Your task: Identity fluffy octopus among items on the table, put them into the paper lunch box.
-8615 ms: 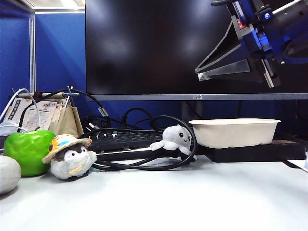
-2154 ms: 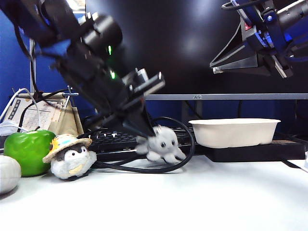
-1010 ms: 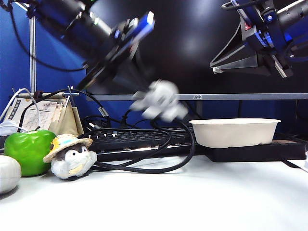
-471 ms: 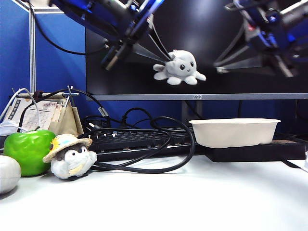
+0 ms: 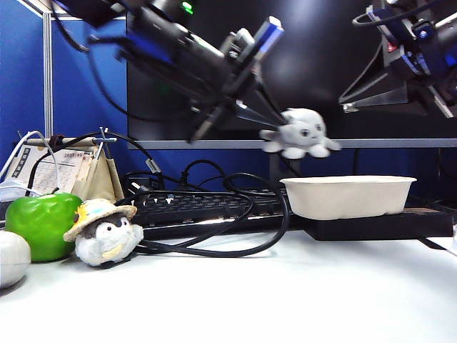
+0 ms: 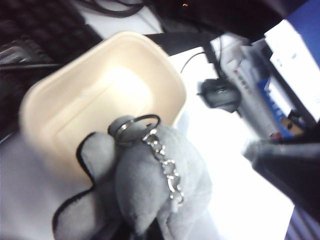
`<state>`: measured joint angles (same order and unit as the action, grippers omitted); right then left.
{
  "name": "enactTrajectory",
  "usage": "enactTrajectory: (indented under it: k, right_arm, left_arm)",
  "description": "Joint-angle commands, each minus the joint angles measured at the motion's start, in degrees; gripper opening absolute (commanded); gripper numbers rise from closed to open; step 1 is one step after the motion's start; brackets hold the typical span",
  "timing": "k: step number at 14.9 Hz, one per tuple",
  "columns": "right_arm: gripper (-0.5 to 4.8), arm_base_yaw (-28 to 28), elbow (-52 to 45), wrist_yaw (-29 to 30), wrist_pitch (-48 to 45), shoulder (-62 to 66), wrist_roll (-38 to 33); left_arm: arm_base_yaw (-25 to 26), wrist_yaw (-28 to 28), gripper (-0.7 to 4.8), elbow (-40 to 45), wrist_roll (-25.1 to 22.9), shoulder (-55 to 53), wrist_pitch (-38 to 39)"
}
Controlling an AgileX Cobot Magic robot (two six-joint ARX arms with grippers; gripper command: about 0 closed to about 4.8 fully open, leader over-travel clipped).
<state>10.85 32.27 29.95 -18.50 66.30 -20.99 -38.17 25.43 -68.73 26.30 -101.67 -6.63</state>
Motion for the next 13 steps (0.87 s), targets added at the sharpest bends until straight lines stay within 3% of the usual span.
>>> enactTrajectory:
  k: [1,6,13]
  right_arm:
    - [0.54,-0.48,0.24,0.2,0.5,-0.24,0.0]
    - [0.54,-0.5,0.24,1.03,0.85,-0.28,0.0]
    - [0.54,-0.5,0.24,2.62,0.9,-0.28,0.0]
  left_arm:
    - [-0.68,1.84,-0.06,-5.62,0.31,-3.21,-0.63]
    - [-0.59,2.08,-0.06,-12.13,-0.15,-7.98,2.45]
    - [-0.26,1.27,-0.06,-12.7,-1.01,-11.06,1.46]
